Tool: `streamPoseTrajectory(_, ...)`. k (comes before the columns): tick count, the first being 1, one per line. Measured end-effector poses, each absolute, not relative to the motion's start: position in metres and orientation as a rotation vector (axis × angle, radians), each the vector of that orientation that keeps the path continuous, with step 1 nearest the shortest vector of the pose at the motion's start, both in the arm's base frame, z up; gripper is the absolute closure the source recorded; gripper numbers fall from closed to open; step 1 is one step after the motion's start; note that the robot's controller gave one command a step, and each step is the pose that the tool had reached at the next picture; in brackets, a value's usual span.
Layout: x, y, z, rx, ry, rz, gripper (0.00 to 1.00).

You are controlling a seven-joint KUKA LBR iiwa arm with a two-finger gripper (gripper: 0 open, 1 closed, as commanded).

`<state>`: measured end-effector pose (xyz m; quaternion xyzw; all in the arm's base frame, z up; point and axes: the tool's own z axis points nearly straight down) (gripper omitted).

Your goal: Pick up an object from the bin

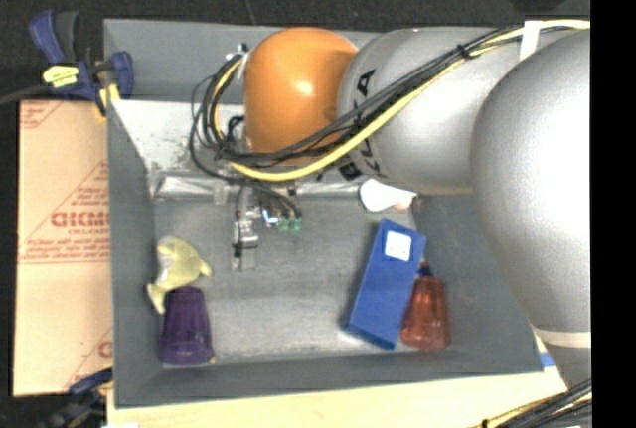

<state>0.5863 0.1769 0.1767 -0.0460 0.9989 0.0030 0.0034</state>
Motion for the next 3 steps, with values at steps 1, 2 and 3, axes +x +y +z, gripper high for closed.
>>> streamPoseTrajectory(1,0.597,0.155,0.189,0.042,3.116,0.005,0.00)
streamPoseTrajectory(2,0.563,0.138,0.174,-0.070,3.130,0.006,0.00)
streamPoseTrajectory(3,0.553,0.191,0.138,-0.227,3.111,0.004,0.00)
